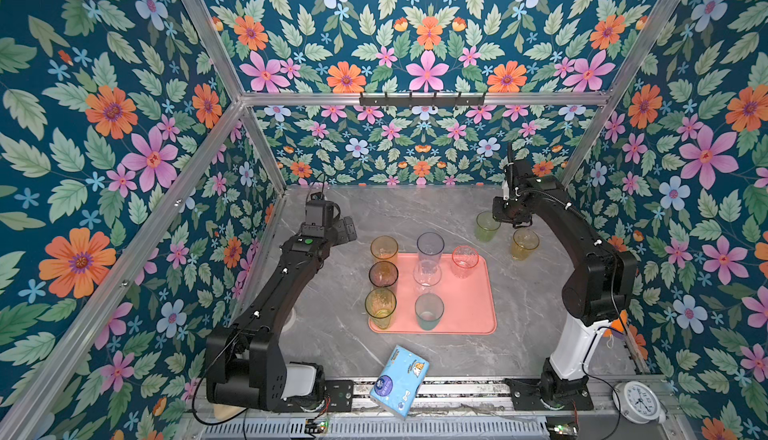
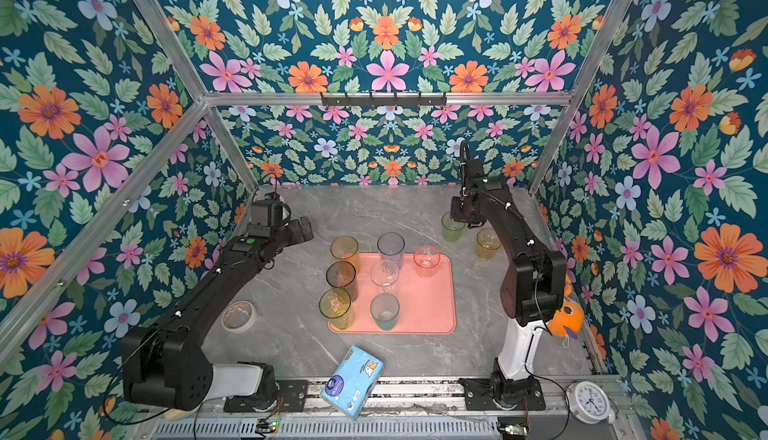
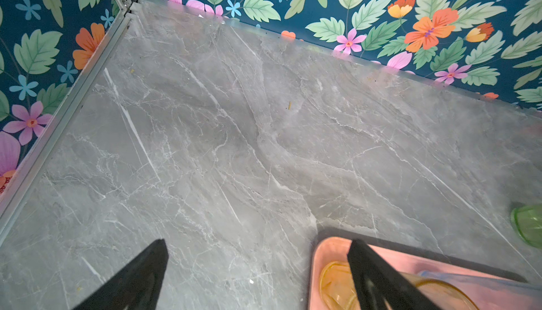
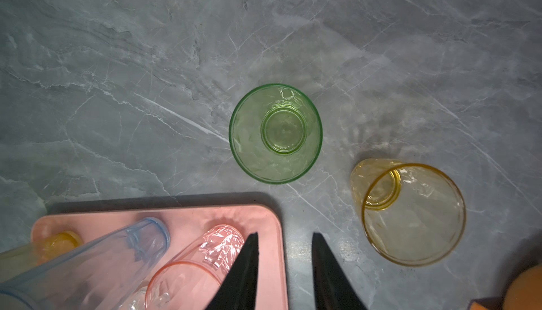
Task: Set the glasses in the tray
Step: 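Raise the right gripper and move it over the light green glass, then lower the right gripper and close it on the light green glass rim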
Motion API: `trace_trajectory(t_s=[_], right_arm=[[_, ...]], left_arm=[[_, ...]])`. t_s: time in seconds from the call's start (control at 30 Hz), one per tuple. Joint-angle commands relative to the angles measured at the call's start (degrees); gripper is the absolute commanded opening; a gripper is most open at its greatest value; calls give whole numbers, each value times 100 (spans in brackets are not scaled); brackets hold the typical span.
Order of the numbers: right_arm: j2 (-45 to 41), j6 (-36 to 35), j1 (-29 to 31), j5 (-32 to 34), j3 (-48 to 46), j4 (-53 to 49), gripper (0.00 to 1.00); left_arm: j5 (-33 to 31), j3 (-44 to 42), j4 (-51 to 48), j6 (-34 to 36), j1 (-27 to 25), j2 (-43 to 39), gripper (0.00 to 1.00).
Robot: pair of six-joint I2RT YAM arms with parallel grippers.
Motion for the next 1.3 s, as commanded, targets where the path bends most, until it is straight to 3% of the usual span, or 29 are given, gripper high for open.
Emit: trace_trajectory(t_s=[0.0, 0.37, 1.27], right_arm=[[206, 35, -121, -178, 256, -225, 33], [1020, -37, -370, -75, 1146, -562, 32], [1736, -72, -473, -344, 1294, -425, 31]], left_arm=[[-63, -14, -15, 43, 8, -43, 99], [-55, -22, -8, 55, 8, 0, 99], [-9, -48, -3, 47, 8, 0, 99]])
